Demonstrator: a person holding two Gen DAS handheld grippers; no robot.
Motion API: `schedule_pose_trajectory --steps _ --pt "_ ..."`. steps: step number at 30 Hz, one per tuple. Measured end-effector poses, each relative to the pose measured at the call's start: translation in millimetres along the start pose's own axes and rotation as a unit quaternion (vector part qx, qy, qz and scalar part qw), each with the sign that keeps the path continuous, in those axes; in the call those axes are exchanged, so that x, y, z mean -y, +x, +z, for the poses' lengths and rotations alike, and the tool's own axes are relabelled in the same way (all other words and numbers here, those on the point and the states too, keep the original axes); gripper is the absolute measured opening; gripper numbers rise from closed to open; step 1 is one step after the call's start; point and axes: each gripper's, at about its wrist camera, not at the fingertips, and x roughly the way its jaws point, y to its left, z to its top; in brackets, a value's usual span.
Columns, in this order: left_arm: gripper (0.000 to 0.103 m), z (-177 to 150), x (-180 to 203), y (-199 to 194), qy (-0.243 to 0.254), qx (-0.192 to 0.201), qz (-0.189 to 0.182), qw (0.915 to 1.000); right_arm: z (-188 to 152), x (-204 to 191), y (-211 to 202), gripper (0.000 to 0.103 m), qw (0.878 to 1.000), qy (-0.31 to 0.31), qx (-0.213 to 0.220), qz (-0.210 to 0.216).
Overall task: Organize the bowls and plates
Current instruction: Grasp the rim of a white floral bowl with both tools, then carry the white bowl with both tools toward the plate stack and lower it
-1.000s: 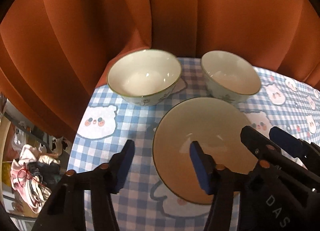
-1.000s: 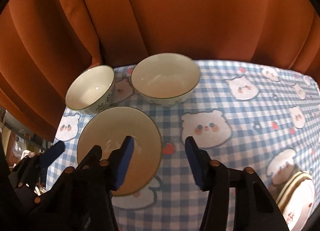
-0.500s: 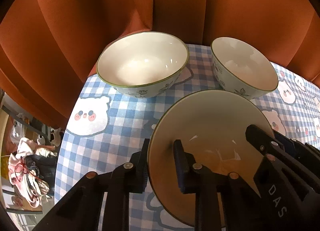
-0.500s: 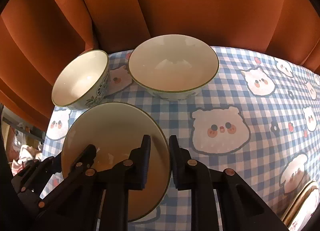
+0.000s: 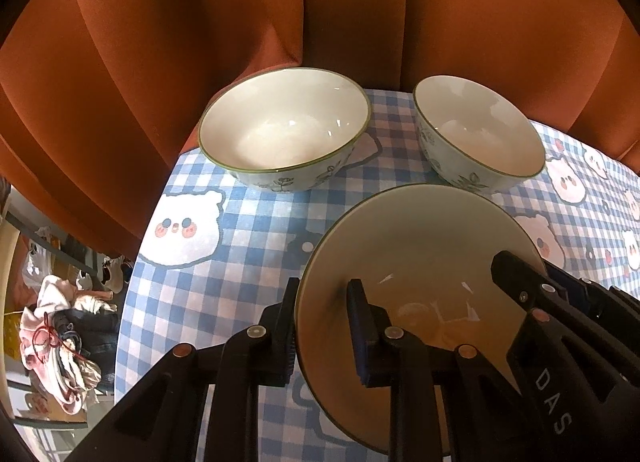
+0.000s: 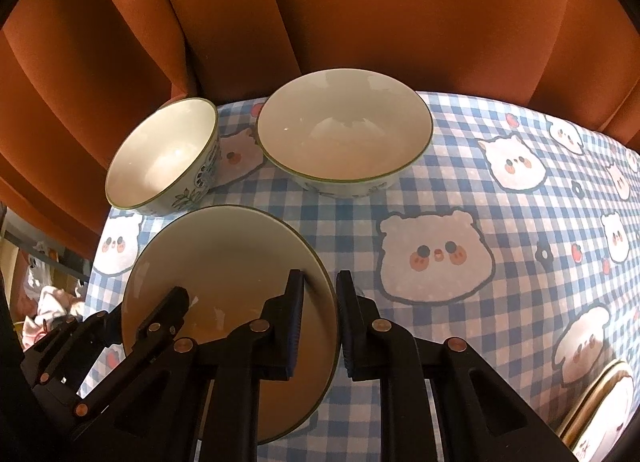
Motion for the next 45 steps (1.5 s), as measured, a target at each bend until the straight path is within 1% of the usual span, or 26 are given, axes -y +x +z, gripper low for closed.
schedule_pose_trajectory --steps 4,11,19,25,32,39,45 --pt "0.021 -4 0 -10 0.002 0.004 -0.007 1.0000 -6 2 -11 0.020 1.000 0.003 0.003 -0.006" --pt "0.021 -14 3 -39 0.014 0.023 -0.022 0.9994 -19 5 -43 0.020 1.000 0.015 0.021 -0.017" --pt "0.021 -40 9 -67 0.035 0.038 -0.036 0.9980 -47 10 -79 0.020 0.998 0.033 0.036 -0.028" --pt "0.021 -67 22 -84 0.046 0.034 -0.043 0.9974 -77 22 -100 0.020 0.998 0.045 0.038 -0.036" --pt "0.021 -98 41 -100 0.043 0.026 -0.052 0.9974 -112 40 -121 0.020 0.997 0.049 0.035 -0.038" --pt "0.021 -125 64 -105 0.042 0.011 -0.045 0.9981 -139 66 -128 0.020 0.998 0.049 0.022 -0.033" --pt "0.021 -145 81 -103 0.033 0.001 -0.041 0.9986 -156 86 -128 0.020 0.999 0.035 0.012 -0.030"
